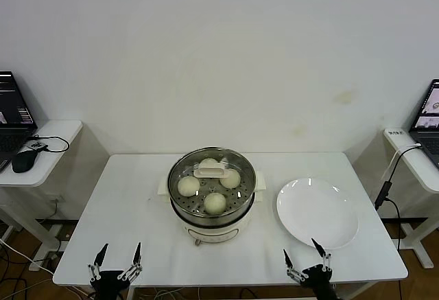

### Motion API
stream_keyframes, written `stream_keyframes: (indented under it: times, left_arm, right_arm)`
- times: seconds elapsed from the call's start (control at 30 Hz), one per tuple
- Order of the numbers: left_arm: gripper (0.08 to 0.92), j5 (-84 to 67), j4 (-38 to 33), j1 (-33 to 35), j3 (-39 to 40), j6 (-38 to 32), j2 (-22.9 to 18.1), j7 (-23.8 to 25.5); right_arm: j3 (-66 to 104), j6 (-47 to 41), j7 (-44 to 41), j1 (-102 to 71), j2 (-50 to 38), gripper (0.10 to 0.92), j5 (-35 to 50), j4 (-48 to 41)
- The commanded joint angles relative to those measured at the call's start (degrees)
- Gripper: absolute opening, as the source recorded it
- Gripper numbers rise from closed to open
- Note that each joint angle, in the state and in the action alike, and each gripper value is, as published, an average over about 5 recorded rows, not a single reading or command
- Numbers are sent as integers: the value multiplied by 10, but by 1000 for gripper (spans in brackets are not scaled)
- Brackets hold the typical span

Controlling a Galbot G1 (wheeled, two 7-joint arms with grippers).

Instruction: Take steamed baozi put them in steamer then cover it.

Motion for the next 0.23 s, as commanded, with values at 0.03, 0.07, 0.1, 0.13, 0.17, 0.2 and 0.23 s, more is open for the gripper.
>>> stream_keyframes:
  times: [0.03, 0.07, 0.1, 0.13, 0.17, 0.2, 0.23]
  left_arm:
    - [823, -20, 17, 21, 8, -19, -6, 8]
    - [823, -19, 18, 21, 8, -19, -7, 8]
    - [823, -19, 18, 21, 9, -19, -8, 8]
    - [823, -19, 19, 21, 9, -19, -9, 8]
    - [823, -19, 19, 21, 9, -19, -10, 8]
    - [823, -19, 19, 21, 9, -19, -10, 8]
    - [823, -18, 20, 20, 9, -20, -11, 8]
  right_arm:
    - [-21, -27, 2, -26, -5, 823, 15, 26]
    - [-22, -29, 3, -26, -5, 823, 16, 26]
    - [-22, -30, 4, -26, -5, 823, 17, 27]
    - [-23, -32, 5, -26, -5, 823, 17, 27]
    - [-23, -34, 7, -26, -5, 823, 17, 28]
    - [-23, -34, 9, -26, -5, 823, 17, 28]
    - [-23, -35, 10, -26, -5, 822, 16, 28]
